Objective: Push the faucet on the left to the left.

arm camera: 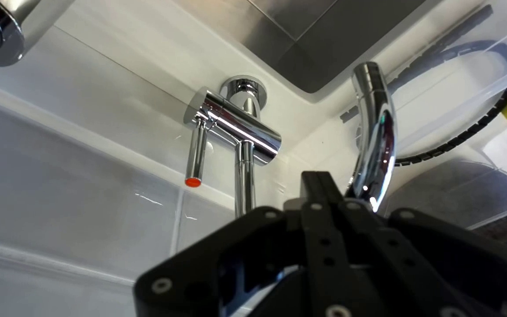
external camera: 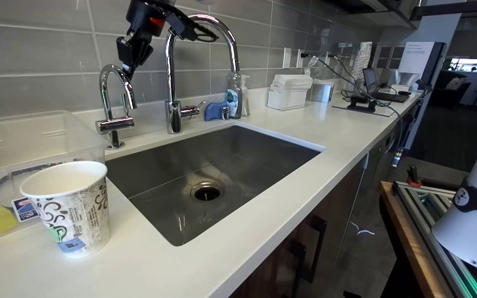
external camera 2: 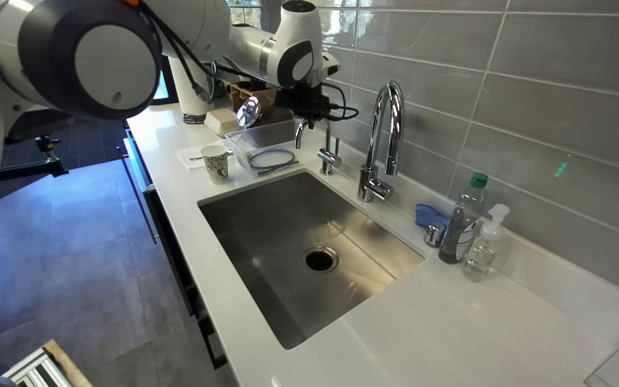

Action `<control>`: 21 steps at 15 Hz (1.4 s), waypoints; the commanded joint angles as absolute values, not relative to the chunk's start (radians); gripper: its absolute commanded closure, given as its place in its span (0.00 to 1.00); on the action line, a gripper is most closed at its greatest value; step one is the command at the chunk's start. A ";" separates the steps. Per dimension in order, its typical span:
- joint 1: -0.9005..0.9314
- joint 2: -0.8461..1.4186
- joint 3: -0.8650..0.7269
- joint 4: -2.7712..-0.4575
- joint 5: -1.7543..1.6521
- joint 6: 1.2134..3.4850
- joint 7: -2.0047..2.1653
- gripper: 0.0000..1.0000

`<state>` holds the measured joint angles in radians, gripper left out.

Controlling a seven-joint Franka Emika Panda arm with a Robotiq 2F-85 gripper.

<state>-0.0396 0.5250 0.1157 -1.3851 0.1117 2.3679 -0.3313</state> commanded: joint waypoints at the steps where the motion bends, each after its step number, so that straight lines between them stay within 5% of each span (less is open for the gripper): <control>1: -0.021 0.558 0.127 -1.336 0.114 2.338 -0.313 1.00; 8: -0.049 0.479 0.081 -1.438 0.094 2.259 -0.283 1.00; 9: -0.052 0.455 0.064 -1.462 0.081 2.232 -0.270 0.74; 11: -0.076 0.405 0.054 -1.511 0.093 2.202 -0.290 0.68; 19: -0.131 0.035 0.025 -1.832 0.165 2.107 -0.390 0.07; 21: -0.120 -0.072 0.003 -1.921 0.169 2.104 -0.409 0.00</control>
<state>-0.1283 0.1100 0.0266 -1.7376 0.1425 2.1113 -0.3654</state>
